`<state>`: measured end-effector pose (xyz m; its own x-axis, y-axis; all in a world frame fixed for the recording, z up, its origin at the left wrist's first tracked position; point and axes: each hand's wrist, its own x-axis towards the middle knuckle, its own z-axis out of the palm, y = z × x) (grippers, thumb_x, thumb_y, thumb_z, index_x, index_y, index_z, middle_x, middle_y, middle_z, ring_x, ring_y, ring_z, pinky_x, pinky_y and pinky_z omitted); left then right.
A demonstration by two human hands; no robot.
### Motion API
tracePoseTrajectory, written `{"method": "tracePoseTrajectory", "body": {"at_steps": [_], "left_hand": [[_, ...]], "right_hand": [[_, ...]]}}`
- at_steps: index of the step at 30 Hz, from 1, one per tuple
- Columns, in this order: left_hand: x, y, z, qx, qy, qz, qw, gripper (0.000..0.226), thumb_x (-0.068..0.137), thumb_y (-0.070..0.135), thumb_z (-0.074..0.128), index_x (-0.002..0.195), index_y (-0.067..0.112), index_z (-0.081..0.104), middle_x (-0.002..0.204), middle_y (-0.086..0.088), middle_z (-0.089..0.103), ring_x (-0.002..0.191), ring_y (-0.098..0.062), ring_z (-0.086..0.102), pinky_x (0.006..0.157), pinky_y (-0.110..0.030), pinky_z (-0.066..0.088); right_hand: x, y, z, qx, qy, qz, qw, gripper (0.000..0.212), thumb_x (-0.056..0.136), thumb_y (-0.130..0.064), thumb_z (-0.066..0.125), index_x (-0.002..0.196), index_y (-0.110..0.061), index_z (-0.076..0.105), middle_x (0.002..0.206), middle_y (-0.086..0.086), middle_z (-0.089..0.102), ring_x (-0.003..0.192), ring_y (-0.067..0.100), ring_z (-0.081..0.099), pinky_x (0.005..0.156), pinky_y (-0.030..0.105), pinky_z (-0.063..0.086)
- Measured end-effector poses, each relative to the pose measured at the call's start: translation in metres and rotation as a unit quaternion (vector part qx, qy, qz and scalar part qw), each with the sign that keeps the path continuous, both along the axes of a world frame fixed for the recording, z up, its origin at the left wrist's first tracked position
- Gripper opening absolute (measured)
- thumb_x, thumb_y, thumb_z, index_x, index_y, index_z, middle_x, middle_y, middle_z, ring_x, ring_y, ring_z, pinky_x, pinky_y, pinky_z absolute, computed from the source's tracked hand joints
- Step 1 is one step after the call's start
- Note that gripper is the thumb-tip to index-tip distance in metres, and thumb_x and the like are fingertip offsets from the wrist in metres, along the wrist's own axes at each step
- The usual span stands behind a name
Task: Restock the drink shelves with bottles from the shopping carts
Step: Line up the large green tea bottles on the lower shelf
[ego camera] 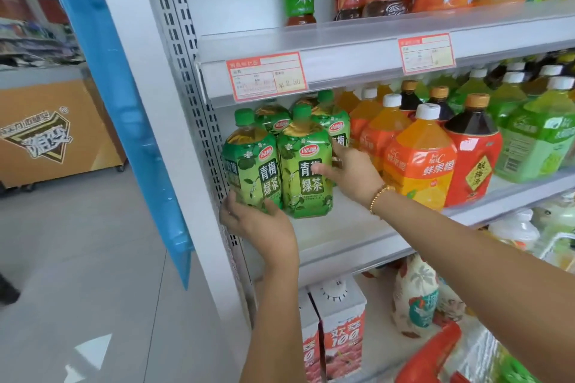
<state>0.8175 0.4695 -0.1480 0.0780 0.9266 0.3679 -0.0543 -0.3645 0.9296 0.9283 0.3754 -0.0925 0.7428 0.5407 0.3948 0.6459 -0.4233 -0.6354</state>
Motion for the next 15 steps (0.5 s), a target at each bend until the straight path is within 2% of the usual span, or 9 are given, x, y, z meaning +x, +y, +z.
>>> {"method": "tracePoseTrajectory", "body": {"at_steps": [1, 4, 5, 7, 8, 10, 12, 15], "left_hand": [[-0.001, -0.004, -0.003, 0.018, -0.009, 0.003, 1.0, 0.053, 0.077, -0.007, 0.063, 0.126, -0.001, 0.045, 0.134, -0.022, 0.037, 0.125, -0.036, 0.035, 0.105, -0.04, 0.038], [-0.002, -0.007, -0.004, 0.049, 0.0, -0.032, 0.998, 0.049, 0.076, -0.005, 0.066, 0.121, 0.002, 0.048, 0.133, -0.017, 0.04, 0.126, -0.031, 0.039, 0.102, -0.015, 0.03], [-0.001, -0.004, -0.003, 0.044, 0.009, -0.046, 0.998, 0.05, 0.077, -0.004, 0.066, 0.122, 0.004, 0.046, 0.133, -0.015, 0.04, 0.126, -0.03, 0.041, 0.102, -0.016, 0.03], [0.003, 0.007, -0.001, 0.035, 0.012, -0.064, 0.997, 0.054, 0.078, -0.001, 0.067, 0.124, 0.008, 0.041, 0.128, -0.013, 0.043, 0.117, -0.032, 0.05, 0.103, -0.034, 0.041], [0.005, 0.012, 0.001, 0.025, 0.006, -0.067, 0.997, 0.055, 0.078, -0.001, 0.066, 0.126, 0.007, 0.04, 0.127, -0.013, 0.044, 0.112, -0.033, 0.054, 0.099, -0.039, 0.046], [0.008, 0.021, 0.007, -0.006, -0.009, -0.061, 0.998, 0.061, 0.078, -0.002, 0.067, 0.131, 0.004, 0.037, 0.129, -0.016, 0.044, 0.111, -0.034, 0.056, 0.095, -0.042, 0.05], [0.012, 0.028, 0.013, -0.031, -0.008, -0.045, 0.998, 0.071, 0.077, -0.002, 0.068, 0.138, 0.002, 0.032, 0.135, -0.019, 0.039, 0.12, -0.036, 0.05, 0.101, -0.047, 0.045], [0.022, 0.034, 0.018, -0.051, 0.026, -0.022, 0.998, 0.082, 0.079, 0.0, 0.068, 0.146, 0.005, 0.02, 0.146, -0.019, 0.028, 0.135, -0.036, 0.031, 0.11, -0.051, 0.033]], "right_hand": [[-0.003, 0.003, -0.005, -0.002, -0.033, -0.035, 0.999, 0.062, 0.085, -0.039, 0.063, 0.135, -0.009, 0.042, 0.111, 0.008, 0.067, 0.099, 0.024, 0.064, 0.084, 0.039, 0.054], [-0.009, 0.01, -0.013, 0.032, -0.072, -0.084, 0.993, 0.052, 0.085, -0.037, 0.063, 0.122, -0.003, 0.049, 0.105, 0.014, 0.067, 0.094, 0.03, 0.064, 0.077, 0.039, 0.053], [-0.01, 0.011, -0.012, 0.04, -0.068, -0.085, 0.993, 0.052, 0.085, -0.036, 0.064, 0.122, -0.002, 0.048, 0.106, 0.015, 0.066, 0.096, 0.031, 0.063, 0.078, 0.039, 0.053], [-0.008, 0.012, -0.006, 0.043, -0.04, -0.073, 0.996, 0.051, 0.084, -0.032, 0.066, 0.121, -0.003, 0.047, 0.109, 0.015, 0.065, 0.099, 0.031, 0.062, 0.081, 0.04, 0.052], [-0.007, 0.013, -0.002, 0.04, -0.026, -0.064, 0.997, 0.049, 0.084, -0.031, 0.067, 0.119, -0.003, 0.047, 0.109, 0.014, 0.065, 0.099, 0.031, 0.062, 0.082, 0.04, 0.053], [-0.003, 0.019, 0.003, 0.032, -0.009, -0.045, 0.998, 0.046, 0.084, -0.03, 0.067, 0.116, -0.004, 0.048, 0.11, 0.014, 0.065, 0.099, 0.03, 0.063, 0.084, 0.04, 0.053], [-0.002, 0.028, 0.004, 0.02, -0.007, -0.036, 0.999, 0.045, 0.084, -0.03, 0.067, 0.116, -0.004, 0.049, 0.11, 0.014, 0.065, 0.101, 0.03, 0.063, 0.086, 0.042, 0.052], [-0.003, 0.041, 0.0, 0.033, -0.014, -0.047, 0.998, 0.048, 0.083, -0.027, 0.068, 0.119, -0.002, 0.047, 0.114, 0.015, 0.062, 0.103, 0.03, 0.06, 0.087, 0.04, 0.05]]}}
